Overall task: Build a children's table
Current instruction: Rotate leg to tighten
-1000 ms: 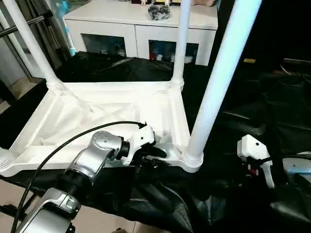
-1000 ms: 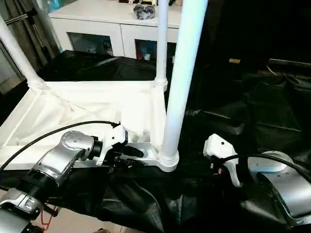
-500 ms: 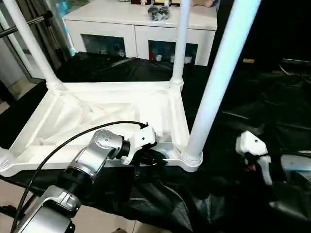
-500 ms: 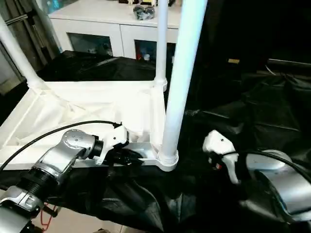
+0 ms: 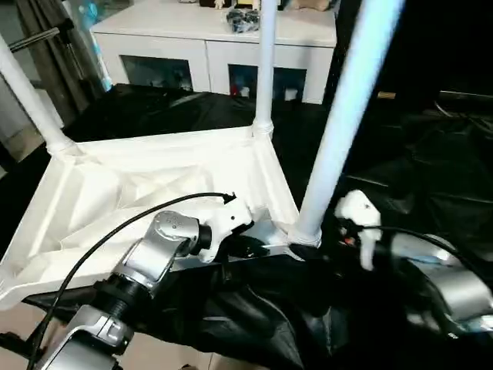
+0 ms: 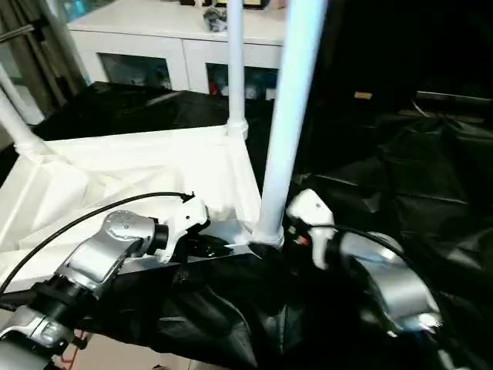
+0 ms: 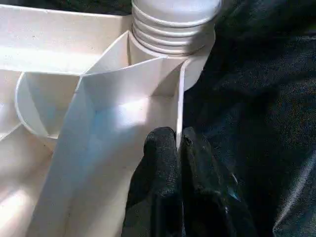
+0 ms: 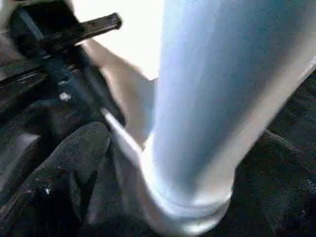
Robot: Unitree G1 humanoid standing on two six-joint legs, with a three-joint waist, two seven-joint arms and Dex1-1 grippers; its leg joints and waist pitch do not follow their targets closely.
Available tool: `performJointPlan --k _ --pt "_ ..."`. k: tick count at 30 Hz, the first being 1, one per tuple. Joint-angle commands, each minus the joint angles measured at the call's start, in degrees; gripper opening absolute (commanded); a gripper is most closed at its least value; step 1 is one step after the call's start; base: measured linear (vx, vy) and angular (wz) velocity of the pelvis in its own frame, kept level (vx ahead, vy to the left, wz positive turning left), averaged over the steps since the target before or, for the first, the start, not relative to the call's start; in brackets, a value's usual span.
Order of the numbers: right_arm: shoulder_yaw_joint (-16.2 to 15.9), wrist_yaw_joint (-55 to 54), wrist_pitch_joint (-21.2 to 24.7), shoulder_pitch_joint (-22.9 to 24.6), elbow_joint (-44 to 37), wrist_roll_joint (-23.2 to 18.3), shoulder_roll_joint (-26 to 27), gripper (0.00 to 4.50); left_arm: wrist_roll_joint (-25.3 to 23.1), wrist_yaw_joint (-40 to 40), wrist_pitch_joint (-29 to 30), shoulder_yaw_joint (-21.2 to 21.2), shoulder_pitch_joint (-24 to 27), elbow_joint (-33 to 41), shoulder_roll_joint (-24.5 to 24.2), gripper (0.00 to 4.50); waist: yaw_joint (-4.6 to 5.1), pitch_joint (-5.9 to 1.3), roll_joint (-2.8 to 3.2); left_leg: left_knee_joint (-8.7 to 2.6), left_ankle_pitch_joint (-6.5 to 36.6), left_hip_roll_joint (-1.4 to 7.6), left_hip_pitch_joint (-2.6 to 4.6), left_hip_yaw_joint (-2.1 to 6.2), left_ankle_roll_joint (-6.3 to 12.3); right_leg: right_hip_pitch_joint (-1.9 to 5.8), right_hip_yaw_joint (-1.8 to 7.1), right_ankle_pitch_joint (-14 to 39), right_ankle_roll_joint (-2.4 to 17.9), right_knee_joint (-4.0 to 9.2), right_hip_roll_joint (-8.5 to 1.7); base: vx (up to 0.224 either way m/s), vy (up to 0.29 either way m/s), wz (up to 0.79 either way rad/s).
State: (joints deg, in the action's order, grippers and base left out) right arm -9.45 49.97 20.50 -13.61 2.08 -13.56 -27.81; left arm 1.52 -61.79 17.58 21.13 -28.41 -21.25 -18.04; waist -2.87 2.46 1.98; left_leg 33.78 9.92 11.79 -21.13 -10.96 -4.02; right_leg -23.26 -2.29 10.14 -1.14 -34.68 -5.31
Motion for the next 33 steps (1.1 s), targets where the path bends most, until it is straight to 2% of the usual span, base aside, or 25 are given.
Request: performJointPlan --k 1,2,3,5,6,7,9,10,12,13,16,17,18,21,28,29,30,31,32,33 --pt "-0.2 -0.8 -1.0 -1.5 2.1 0.7 0.4 4.5 1.0 0.0 0.7 -0.2 1.6 0.1 -0.5 0.03 -0.2 -2.9 -1.34 -4.41 19.7 0.72 0.36 0.88 0.79 1.47 1.23 28.5 6.4 5.92 -2.01 0.0 0.0 0.0" --pt "-0.4 -0.9 -1.3 -2.1 3.1 1.0 0.7 4.5 0.9 -0.2 0.6 -0.2 1.6 0.3 -0.8 0.03 -0.17 -2.96 -1.3 -4.45 19.2 0.7 0.2 0.92 0.85 1.64 1.22 27.3 6.9 5.71 -2.0 0.0 0.0 0.0" --pt "-0.7 -1.1 -1.8 -2.6 4.1 1.5 0.9 4.21 0.8 -0.4 0.4 -0.1 1.7 0.3 -1.1 0.0 -0.17 -3.06 -1.25 -4.45 18.0 0.72 0.08 0.81 0.97 1.84 1.27 24.0 8.0 5.4 -1.96 0.0 0.0 0.0" --pt "-1.4 -0.6 -3.6 -3.8 6.9 2.8 1.4 4.1 0.5 -0.2 0.6 -0.4 1.8 0.7 -1.4 0.0 -0.16 -3.19 -1.3 -4.3 16.6 0.72 0.08 0.6 1.37 1.98 1.36 20.6 9.3 5.07 -1.95 0.0 0.0 0.0" --pt "-1.4 -0.6 -3.8 -3.8 7.1 2.8 1.5 4.1 0.5 -0.2 0.6 -0.4 1.9 0.7 -1.4 0.0 -0.16 -3.19 -1.25 -4.29 16.3 0.72 0.03 0.55 1.44 2.03 1.35 20.1 9.6 5.03 -1.96 0.0 0.0 0.0" --pt "-1.6 -0.5 -3.9 -4.1 7.6 3.0 1.6 3.89 0.5 -0.1 0.6 -0.6 1.8 0.7 -1.5 0.0 -0.22 -3.16 -1.41 -4.17 16.1 0.67 0.14 0.38 1.67 2.02 1.39 19.7 9.8 5.08 -1.91 0.0 0.0 0.0" --pt "-2.1 -0.1 -5.0 -4.7 9.2 3.7 1.8 3.8 0.4 0.3 1.3 -0.8 1.8 0.9 -1.6 0.0 -0.24 -3.15 -1.33 -4.21 15.9 0.66 0.1 0.41 1.8 2.23 1.35 20.1 9.9 5.03 -1.95 0.0 0.0 0.0" --pt "-2.1 -0.2 -4.9 -4.8 9.5 3.7 2.0 3.73 0.4 0.2 1.4 -0.8 1.8 1.0 -1.7 0.0 -0.2 -3.11 -1.54 -4.22 15.8 0.67 0.04 0.39 1.84 2.23 1.34 20.3 9.9 5.07 -1.97 0.0 0.0 0.0" --pt "-2.1 -0.2 -5.0 -4.9 9.7 3.7 2.1 3.57 0.4 0.2 1.4 -0.9 1.8 1.0 -1.8 0.0 -0.14 -3.05 -1.31 -4.35 16.4 0.75 0.14 0.48 1.62 2.17 1.34 21.0 9.8 5.09 -1.93 0.0 0.0 0.0" --pt "-2.3 -0.3 -5.3 -5.0 10.1 4.0 2.2 3.4 0.4 0.3 1.4 -0.9 1.8 1.0 -1.8 0.0 -0.11 -3.02 -1.34 -4.37 16.6 0.74 0.13 0.49 1.54 2.18 1.33 21.1 9.8 5.1 -1.9 0.0 0.0 0.0" --pt "-3.1 0.3 -6.6 -5.4 11.8 4.9 2.2 3.28 0.3 0.6 1.2 -1.2 1.6 0.6 -1.8 0.0 0.03 -2.94 -1.31 -4.42 17.8 0.76 0.27 0.49 1.36 2.04 1.34 22.3 9.7 5.31 -1.94 0.0 0.0 0.0" --pt "-3.1 0.3 -7.0 -5.6 12.4 4.9 2.3 3.06 0.3 0.9 1.1 -1.3 1.5 0.4 -1.8 0.0 0.12 -2.92 -1.37 -4.43 18.1 0.71 0.25 0.5 1.33 2.05 1.32 22.9 9.5 5.34 -1.93 0.0 0.0 0.0" --pt "-3.1 0.4 -7.2 -5.8 12.8 5.0 2.5 3.06 0.3 0.9 1.1 -1.3 1.5 0.4 -1.8 0.0 0.17 -2.86 -1.57 -4.39 18.4 0.69 0.31 0.46 1.34 1.95 1.32 23.9 9.2 5.47 -1.92 0.0 0.0 0.0" --pt "-2.9 0.1 -7.7 -6.2 14.0 5.0 3.1 2.87 0.4 1.1 1.2 -1.4 1.4 0.3 -1.8 0.0 0.37 -2.85 -1.53 -4.47 18.6 0.71 0.24 0.58 1.3 1.95 1.3 24.8 8.8 5.52 -1.96 0.0 0.0 0.0" --pt "-1.7 -3.2 -7.8 -6.5 16.1 4.2 6.5 2.76 0.7 3.1 2.6 -2.3 1.3 0.4 -0.8 0.0 0.81 -2.76 -1.65 -4.6 19.8 0.72 0.19 0.71 0.88 1.83 1.24 26.2 8.5 5.62 -1.98 0.0 0.0 0.0" --pt "-1.1 -5.6 -7.8 -6.6 17.2 4.5 8.1 2.75 0.2 4.9 2.8 -2.6 0.8 -0.3 -0.1 0.0 0.9 -2.75 -1.66 -4.65 19.8 0.68 0.19 0.72 0.66 1.79 1.21 26.3 8.4 5.65 -1.95 0.0 0.0 0.0" --pt "-0.7 -7.9 -7.8 -6.8 18.3 4.7 9.7 2.75 -0.3 7.0 3.0 -2.9 0.2 -1.3 1.0 0.0 1.04 -2.81 -1.97 -4.59 19.6 0.59 0.12 0.69 0.63 1.78 1.19 26.4 8.3 5.65 -1.94 0.0 0.0 0.0" --pt "-0.6 -8.3 -7.8 -6.9 18.5 4.7 10.0 2.75 -0.4 7.4 3.0 -2.9 0.1 -1.5 1.2 0.0 1.08 -2.72 -1.88 -4.66 19.6 0.56 0.1 0.72 0.58 1.75 1.17 26.9 8.2 5.68 -1.95 0.0 0.0 0.0" --pt "-0.2 -10.2 -7.9 -7.1 19.4 4.9 11.3 2.75 -0.8 9.0 3.1 -3.1 -0.4 -2.3 2.0 0.0 0.97 -2.8 -1.75 -4.59 19.7 0.58 0.35 0.68 0.35 1.58 1.22 27.3 8.0 5.83 -2.0 0.0 0.0 0.0" --pt "0.1 -12.4 -7.8 -7.4 20.5 5.3 12.7 2.75 -1.2 11.7 3.2 -3.6 -1.2 -3.6 3.4 0.0 0.92 -2.85 -1.99 -4.53 19.4 0.63 0.53 0.59 0.42 1.4 1.36 26.4 8.2 5.81 -2.01 0.0 0.0 0.0"
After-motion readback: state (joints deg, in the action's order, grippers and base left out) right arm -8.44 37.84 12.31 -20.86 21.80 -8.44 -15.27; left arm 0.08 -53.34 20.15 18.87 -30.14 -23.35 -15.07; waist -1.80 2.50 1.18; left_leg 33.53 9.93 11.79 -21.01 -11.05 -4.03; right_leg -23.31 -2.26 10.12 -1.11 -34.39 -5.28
